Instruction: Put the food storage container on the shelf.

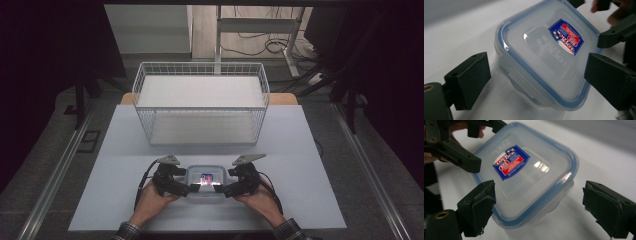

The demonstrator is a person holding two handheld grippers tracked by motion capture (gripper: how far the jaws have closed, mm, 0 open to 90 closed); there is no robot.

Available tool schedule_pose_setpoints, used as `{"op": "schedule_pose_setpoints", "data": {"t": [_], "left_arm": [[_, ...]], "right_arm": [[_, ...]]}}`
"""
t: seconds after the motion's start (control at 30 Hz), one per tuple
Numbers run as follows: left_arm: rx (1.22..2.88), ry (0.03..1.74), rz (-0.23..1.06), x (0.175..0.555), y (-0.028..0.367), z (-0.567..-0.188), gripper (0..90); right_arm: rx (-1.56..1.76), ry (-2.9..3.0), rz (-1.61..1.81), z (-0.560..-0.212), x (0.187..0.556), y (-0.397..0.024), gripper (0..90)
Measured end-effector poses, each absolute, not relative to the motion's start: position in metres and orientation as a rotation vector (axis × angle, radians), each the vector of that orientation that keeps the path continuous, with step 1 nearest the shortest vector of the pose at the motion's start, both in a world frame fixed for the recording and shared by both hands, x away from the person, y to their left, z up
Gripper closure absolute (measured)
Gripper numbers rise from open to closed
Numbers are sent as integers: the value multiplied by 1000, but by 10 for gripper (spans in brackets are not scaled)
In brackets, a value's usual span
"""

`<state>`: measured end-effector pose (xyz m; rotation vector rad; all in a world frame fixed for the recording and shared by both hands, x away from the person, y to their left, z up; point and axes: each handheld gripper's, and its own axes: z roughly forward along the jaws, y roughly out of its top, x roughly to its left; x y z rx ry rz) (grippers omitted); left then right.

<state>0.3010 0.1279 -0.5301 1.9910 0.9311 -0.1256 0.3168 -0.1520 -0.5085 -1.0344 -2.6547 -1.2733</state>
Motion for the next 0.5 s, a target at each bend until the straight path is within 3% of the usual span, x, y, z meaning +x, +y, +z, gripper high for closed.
{"op": "schedule_pose_setpoints", "data": {"t": [0.17,0.3,0.33,0.5], "left_arm": [[2014,916,-116,295,128,-527,126],[1982,916,-129,289,139,-525,281],[1951,911,-140,286,144,-527,365],[1856,917,-202,283,156,-531,505]], "right_arm": [[-1002,-2573,-1233,-513,316,-151,160],[-991,-2578,-1243,-508,313,-158,304],[-1006,-2525,-1246,-508,313,-165,397],[-996,-2453,-1263,-508,312,-175,506]]}}
